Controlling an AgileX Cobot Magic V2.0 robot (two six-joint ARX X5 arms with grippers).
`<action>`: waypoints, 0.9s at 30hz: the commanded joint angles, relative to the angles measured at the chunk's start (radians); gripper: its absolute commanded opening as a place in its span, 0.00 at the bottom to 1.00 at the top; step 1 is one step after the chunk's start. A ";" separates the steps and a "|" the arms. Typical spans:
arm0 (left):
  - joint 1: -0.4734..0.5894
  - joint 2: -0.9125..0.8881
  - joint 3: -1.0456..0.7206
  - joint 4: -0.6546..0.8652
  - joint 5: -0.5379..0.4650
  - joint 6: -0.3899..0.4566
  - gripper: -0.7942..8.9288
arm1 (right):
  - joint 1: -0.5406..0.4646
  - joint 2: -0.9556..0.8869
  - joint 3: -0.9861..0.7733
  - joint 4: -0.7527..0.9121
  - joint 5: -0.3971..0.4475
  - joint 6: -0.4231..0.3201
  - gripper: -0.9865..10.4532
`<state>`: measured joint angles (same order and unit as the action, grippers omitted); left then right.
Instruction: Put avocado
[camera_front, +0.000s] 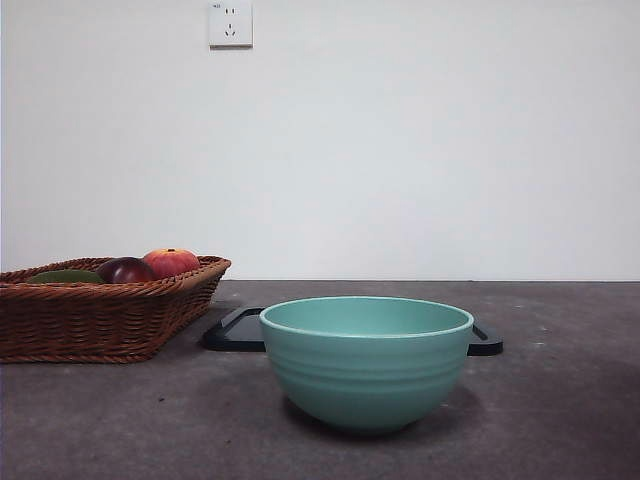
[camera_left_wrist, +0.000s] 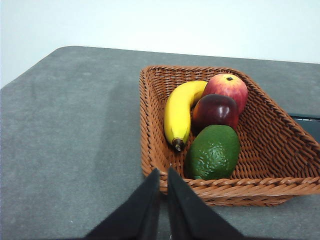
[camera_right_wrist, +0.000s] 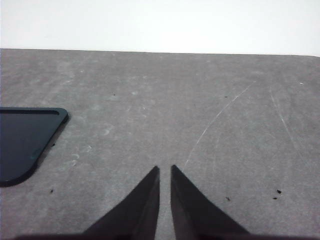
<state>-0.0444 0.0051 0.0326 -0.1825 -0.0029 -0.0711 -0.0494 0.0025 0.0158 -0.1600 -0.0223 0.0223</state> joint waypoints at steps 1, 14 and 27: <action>-0.002 -0.002 -0.021 0.004 0.003 -0.031 0.11 | -0.002 0.001 -0.005 0.011 -0.006 0.003 0.12; -0.003 0.000 0.006 0.079 0.021 -0.196 0.10 | 0.005 0.001 0.002 0.006 -0.041 0.204 0.10; -0.026 0.183 0.237 0.092 0.066 -0.305 0.10 | 0.053 0.059 0.194 -0.008 -0.108 0.365 0.10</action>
<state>-0.0654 0.1638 0.2440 -0.0956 0.0456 -0.3492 -0.0010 0.0475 0.1932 -0.1665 -0.1143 0.3511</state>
